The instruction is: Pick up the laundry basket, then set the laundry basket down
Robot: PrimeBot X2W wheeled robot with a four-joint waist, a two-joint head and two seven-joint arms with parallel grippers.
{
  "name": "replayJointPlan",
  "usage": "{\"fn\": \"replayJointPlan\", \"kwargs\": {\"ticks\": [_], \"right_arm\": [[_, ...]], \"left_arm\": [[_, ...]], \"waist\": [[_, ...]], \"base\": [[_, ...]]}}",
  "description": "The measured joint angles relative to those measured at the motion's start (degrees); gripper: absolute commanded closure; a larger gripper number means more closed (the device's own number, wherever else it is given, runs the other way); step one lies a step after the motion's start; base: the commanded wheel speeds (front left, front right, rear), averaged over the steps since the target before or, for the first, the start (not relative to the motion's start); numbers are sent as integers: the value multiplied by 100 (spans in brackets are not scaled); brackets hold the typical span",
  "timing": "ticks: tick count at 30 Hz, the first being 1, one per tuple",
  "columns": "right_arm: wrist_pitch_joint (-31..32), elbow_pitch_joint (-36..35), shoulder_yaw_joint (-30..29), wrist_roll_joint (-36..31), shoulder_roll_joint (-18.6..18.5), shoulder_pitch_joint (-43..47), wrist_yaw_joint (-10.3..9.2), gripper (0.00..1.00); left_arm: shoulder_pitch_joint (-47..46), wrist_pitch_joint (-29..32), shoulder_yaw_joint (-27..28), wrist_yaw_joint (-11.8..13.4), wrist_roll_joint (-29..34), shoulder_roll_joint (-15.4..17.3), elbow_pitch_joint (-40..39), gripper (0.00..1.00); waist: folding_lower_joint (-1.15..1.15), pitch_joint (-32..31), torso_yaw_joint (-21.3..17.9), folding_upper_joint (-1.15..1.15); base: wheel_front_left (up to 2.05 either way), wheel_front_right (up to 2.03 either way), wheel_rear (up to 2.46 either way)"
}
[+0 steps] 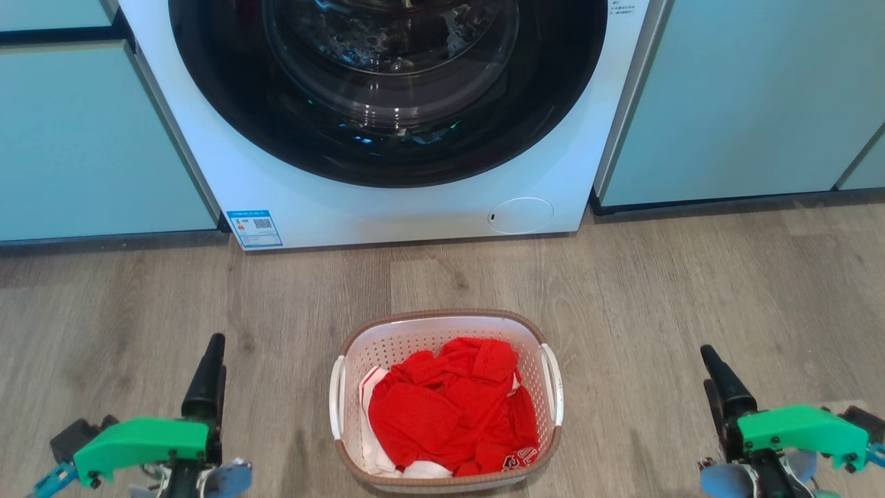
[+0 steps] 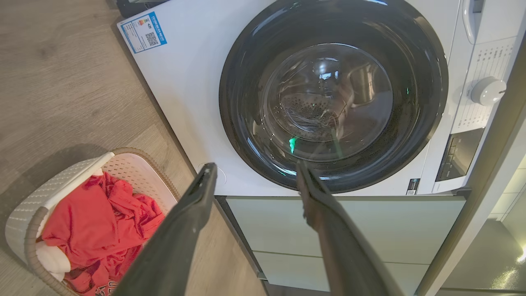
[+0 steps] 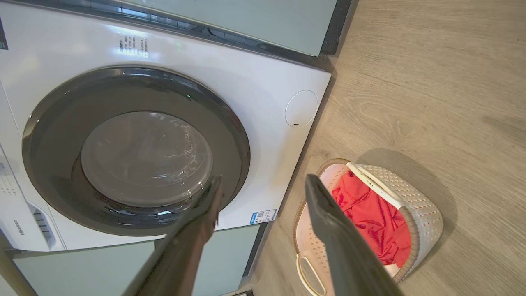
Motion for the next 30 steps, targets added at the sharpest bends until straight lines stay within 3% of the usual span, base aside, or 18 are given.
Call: {"fn": "replayJointPlan", "kwargs": {"ticks": [14,30], "right_arm": [[-188,-261,185,-1191,0,-1,0,0],[-479,-358,446,-2492,-2,-1,0,0]], "left_arm": [[-12,-209,-333,212,1427,4,-303,0],[34,-456,-828,733,2878,247,-422,0]], "waist": [[0,-19,0,0],[0,-75,-2,0]], "base": [[0,0,0],[0,0,0]]}}
